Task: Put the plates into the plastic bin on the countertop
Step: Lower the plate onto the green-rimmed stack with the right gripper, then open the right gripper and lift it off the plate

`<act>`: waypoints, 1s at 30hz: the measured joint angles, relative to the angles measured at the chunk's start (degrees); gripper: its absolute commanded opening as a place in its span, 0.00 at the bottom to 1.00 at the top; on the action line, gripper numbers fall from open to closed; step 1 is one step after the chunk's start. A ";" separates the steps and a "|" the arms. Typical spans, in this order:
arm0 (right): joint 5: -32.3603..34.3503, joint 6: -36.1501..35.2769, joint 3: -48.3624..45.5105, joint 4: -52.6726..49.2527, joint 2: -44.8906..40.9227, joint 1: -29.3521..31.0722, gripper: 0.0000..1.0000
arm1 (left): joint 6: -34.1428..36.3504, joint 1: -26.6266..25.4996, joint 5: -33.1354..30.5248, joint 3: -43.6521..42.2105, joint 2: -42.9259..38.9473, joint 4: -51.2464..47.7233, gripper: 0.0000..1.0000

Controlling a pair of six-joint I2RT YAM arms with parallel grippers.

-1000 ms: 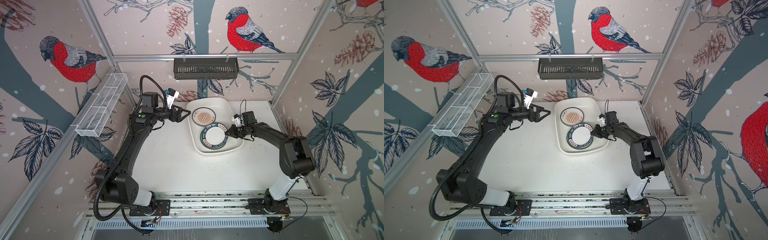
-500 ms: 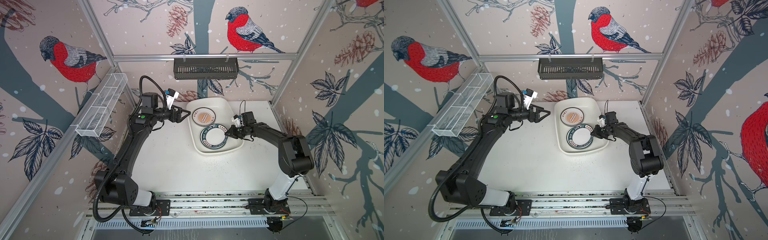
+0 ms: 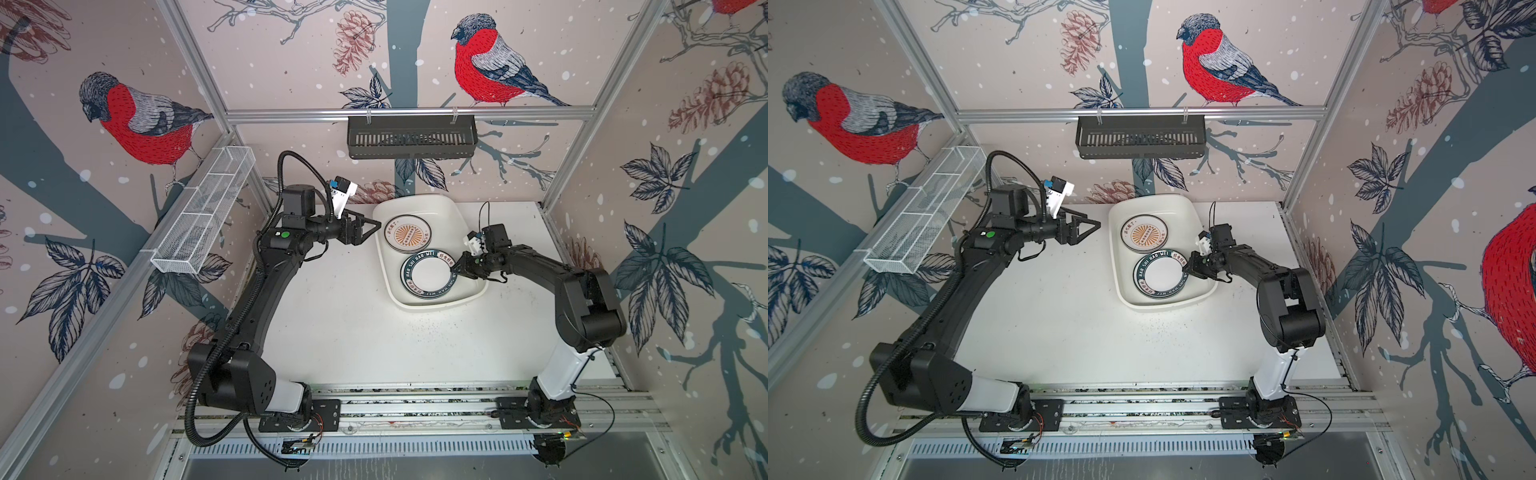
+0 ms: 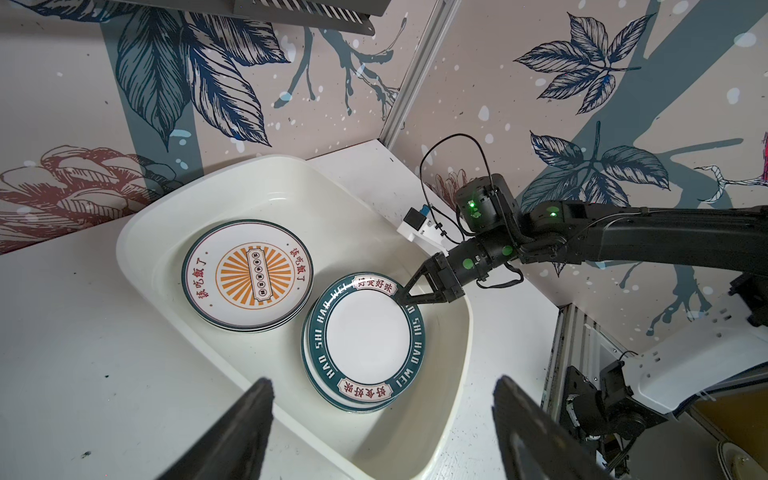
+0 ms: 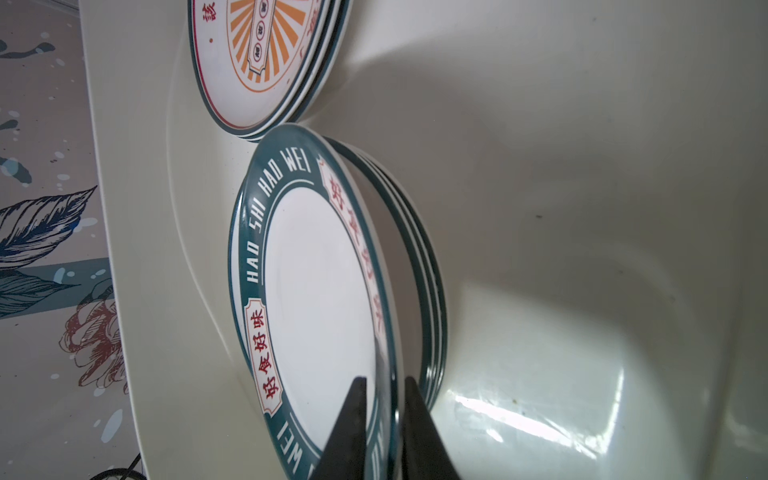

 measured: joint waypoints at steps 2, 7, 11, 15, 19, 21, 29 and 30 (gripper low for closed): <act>0.37 -0.52 0.07 -0.17 0.22 0.02 0.20 | 0.02 0.00 0.33 0.00 -0.04 0.00 0.83; 0.76 -0.87 0.33 -0.70 0.68 0.02 0.20 | 0.02 0.00 1.01 -0.07 -0.04 0.00 0.83; 0.87 -0.98 0.59 -0.92 0.92 0.07 0.20 | 0.02 0.00 1.05 -0.22 -0.07 -0.02 0.83; 0.94 -1.03 0.79 -1.01 1.09 0.09 0.21 | 0.02 0.00 1.05 -0.42 -0.07 0.00 0.83; 1.38 -1.14 1.40 -1.31 1.20 0.24 0.22 | 0.02 0.00 1.05 -0.48 -0.09 0.00 0.83; 1.70 -1.22 1.84 -1.49 1.27 0.28 0.23 | 0.02 0.00 1.07 -0.72 -0.11 0.04 0.84; 3.34 -2.16 3.04 -2.62 1.70 0.52 0.24 | 0.04 0.00 1.42 -1.01 -0.28 0.02 0.84; 3.50 -2.14 3.21 -2.82 1.73 0.57 0.24 | 0.04 0.00 1.42 -1.01 -0.28 0.02 0.84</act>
